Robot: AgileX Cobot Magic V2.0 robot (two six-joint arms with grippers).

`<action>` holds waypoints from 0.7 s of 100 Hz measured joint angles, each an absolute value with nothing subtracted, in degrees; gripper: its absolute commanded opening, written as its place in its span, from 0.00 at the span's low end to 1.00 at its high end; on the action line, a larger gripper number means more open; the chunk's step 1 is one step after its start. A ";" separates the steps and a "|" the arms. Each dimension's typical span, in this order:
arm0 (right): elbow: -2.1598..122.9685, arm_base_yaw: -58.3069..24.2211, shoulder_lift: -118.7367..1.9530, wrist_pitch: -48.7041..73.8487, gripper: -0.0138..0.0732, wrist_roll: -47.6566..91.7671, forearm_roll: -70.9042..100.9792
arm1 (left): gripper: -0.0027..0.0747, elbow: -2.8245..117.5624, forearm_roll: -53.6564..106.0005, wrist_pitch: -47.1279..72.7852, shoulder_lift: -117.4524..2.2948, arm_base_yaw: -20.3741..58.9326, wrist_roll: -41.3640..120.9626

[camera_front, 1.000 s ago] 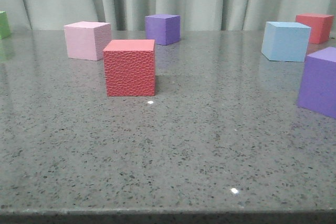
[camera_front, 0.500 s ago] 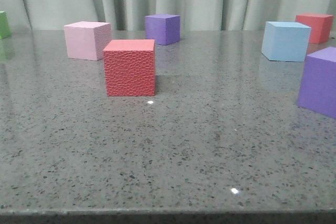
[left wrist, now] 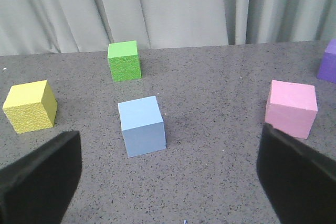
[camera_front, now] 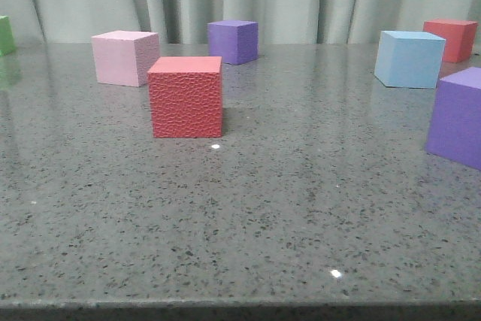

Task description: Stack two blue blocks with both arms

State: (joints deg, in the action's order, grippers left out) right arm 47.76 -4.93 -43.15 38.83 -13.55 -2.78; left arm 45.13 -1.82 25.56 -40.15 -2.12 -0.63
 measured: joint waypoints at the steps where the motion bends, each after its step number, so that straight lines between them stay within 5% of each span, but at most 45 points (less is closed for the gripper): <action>1: 47.79 -4.93 -43.13 38.52 0.84 -13.55 -2.78 | 0.90 45.13 -1.82 25.45 -40.15 -2.12 -0.63; 33: 50.67 -4.93 -45.14 36.30 0.84 -13.45 -2.37 | 0.83 45.13 -0.60 23.51 -40.28 -2.12 -0.63; 70: 68.90 -7.67 -64.93 45.34 0.84 -12.21 -2.28 | 0.83 45.13 -0.47 22.64 -40.28 -2.12 -0.63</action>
